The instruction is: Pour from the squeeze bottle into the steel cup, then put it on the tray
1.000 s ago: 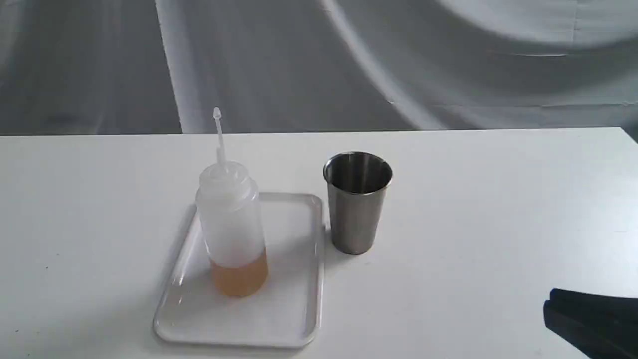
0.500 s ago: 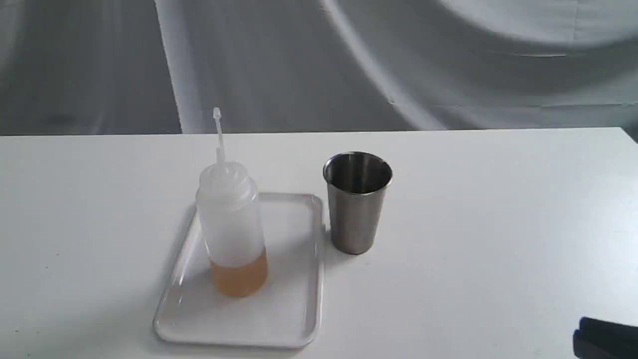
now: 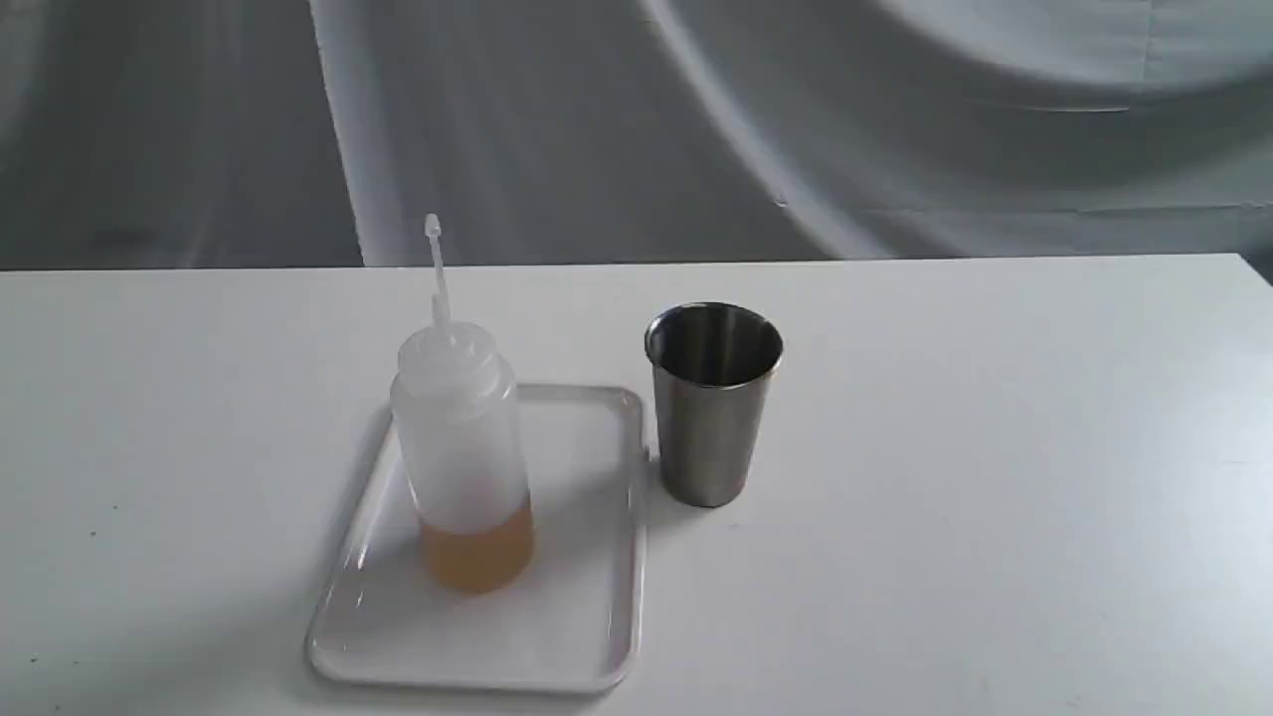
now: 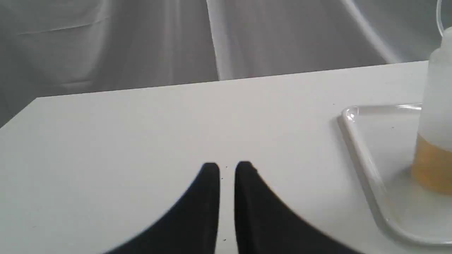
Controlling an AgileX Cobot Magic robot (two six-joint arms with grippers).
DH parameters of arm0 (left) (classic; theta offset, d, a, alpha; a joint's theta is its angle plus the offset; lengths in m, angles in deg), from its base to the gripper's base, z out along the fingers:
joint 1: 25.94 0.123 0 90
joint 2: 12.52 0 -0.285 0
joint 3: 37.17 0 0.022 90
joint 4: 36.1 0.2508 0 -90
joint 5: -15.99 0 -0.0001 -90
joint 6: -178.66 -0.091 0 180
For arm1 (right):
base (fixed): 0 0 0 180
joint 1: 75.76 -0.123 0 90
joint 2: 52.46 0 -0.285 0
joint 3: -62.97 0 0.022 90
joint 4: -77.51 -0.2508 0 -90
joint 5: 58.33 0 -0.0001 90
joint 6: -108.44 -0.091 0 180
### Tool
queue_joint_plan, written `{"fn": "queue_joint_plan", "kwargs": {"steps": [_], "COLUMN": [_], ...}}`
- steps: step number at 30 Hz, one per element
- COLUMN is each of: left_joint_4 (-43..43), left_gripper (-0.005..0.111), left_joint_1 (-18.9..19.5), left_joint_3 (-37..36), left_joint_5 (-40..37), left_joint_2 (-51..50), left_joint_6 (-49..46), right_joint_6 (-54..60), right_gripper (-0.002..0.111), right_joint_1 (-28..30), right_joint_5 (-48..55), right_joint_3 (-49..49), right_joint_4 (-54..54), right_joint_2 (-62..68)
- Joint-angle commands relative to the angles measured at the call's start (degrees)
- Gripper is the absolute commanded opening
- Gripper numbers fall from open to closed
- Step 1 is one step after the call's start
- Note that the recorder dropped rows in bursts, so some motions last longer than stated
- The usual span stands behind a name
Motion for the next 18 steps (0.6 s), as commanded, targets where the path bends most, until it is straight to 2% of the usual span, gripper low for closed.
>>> {"fn": "queue_joint_plan", "kwargs": {"steps": [1,10,18], "left_joint_4": [-0.02,-0.02,-0.02], "left_gripper": [0.008,0.008,0.008], "left_joint_1": [0.16,0.16,0.16], "left_joint_3": [-0.25,-0.25,-0.25], "left_joint_5": [0.45,0.45,0.45], "left_joint_2": [0.28,0.28,0.28], "left_joint_6": [0.09,0.09,0.09], "right_joint_6": [0.12,0.12,0.12], "right_gripper": [0.0,0.0,0.0], "right_joint_1": [0.08,2.19,13.97], "right_joint_5": [-1.27,0.61,1.02], "right_joint_3": [2.2,3.19,3.19], "right_joint_4": [-0.71,-2.19,-4.1], "right_joint_2": [-2.5,-4.04,-4.04]}}
